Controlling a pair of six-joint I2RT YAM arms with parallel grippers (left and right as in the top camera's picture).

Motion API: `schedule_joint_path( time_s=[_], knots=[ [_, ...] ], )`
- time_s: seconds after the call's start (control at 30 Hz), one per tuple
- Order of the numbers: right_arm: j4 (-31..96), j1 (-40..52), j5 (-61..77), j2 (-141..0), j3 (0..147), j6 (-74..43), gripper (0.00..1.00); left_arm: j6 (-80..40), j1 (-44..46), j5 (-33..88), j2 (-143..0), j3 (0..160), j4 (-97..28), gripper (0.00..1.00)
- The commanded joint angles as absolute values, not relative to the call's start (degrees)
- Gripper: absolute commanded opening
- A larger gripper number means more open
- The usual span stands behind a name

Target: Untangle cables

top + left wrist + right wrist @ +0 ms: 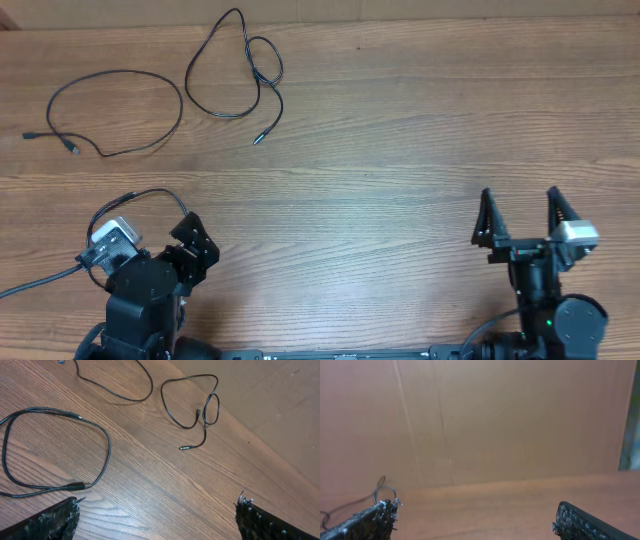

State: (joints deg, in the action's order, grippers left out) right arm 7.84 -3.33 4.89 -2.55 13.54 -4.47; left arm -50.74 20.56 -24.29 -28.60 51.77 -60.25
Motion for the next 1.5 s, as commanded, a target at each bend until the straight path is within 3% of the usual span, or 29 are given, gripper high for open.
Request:
schedule_joint_path(
  time_s=[0.0,0.3,1.47],
  knots=[
    [6.7,-3.6,3.9,-0.1,8.8,-4.6,1.00,-51.4,20.8,-25.5,-28.1,51.5,-60.2,1.00],
    [2.6,-3.6,3.8,-0.1,0.4,-4.4,1.00,-51.4,20.8,-25.5,-28.1,51.5,-60.2,1.00],
    [4.6,-3.4,3.5,-0.2,0.4,-1.2,1.00,-51.5,20.8,-25.5,-28.1,51.5,-60.2,1.00]
  ],
)
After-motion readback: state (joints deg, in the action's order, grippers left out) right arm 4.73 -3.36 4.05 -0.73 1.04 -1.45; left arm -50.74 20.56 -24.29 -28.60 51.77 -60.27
